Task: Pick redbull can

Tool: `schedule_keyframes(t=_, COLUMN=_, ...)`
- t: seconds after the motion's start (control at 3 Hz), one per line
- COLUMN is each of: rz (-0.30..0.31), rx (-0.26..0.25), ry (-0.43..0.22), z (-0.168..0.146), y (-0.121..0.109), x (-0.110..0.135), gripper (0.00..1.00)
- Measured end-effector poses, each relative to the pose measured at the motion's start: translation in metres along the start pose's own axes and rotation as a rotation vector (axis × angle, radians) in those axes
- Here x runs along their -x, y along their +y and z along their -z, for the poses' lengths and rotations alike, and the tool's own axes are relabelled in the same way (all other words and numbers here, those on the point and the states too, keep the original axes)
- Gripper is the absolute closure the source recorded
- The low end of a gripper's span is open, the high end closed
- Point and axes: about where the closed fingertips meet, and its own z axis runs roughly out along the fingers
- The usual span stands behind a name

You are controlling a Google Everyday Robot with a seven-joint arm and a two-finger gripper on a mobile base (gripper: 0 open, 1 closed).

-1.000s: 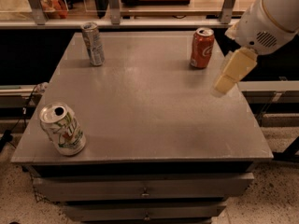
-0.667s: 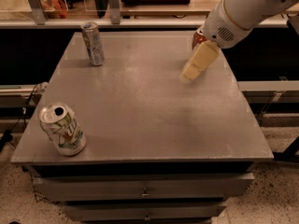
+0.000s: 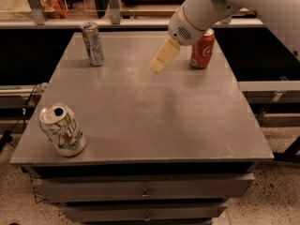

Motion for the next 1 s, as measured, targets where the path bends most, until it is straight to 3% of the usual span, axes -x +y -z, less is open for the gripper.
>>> schedule_keyframes(t=0.33, rz=-0.029, rx=0.016, ry=-0.089, z=-0.024, y=-0.001, x=0.016, gripper=0.00)
schedule_keyframes(t=1.0, rz=-0.141, rx=0.096, ry=-0.409, z=-0.132, y=-0.008, x=0.093, gripper=0.00)
